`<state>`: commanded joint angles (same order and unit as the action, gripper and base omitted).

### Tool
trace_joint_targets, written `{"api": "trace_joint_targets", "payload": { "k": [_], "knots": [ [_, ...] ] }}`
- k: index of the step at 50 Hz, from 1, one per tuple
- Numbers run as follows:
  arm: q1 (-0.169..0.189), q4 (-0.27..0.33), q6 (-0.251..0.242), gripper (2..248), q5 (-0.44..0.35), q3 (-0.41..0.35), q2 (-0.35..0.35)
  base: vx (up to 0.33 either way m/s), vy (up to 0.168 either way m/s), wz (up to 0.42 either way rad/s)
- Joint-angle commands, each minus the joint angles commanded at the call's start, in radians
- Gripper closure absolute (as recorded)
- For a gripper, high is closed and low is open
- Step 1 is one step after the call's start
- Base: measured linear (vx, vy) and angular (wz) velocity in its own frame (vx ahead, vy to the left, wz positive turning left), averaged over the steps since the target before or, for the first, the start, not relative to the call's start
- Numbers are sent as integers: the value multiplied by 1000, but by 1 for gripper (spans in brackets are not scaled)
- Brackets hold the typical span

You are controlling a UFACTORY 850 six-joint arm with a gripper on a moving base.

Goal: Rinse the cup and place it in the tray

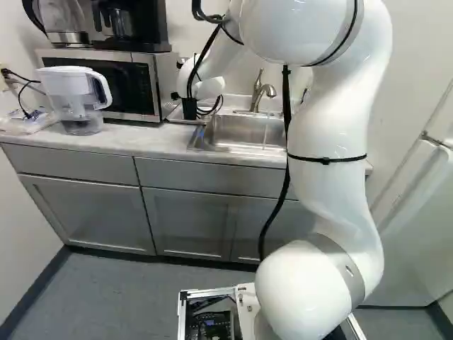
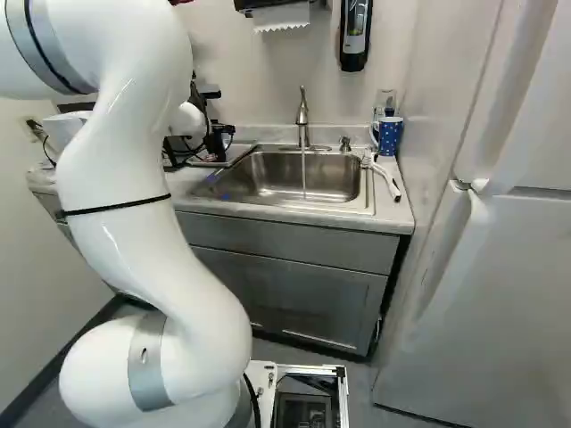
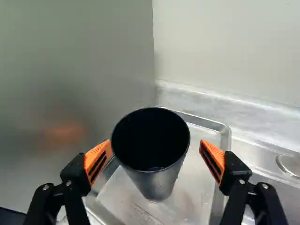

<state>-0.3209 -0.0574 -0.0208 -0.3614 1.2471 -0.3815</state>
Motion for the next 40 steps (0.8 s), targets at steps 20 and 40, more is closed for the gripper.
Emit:
{"api": "trace_joint_targets", "payload": {
  "k": [20,40],
  "knots": [
    [0,0,0,3,0,11,27,0,0,0],
    [0,0,0,3,0,26,51,0,0,0]
  ]
}}
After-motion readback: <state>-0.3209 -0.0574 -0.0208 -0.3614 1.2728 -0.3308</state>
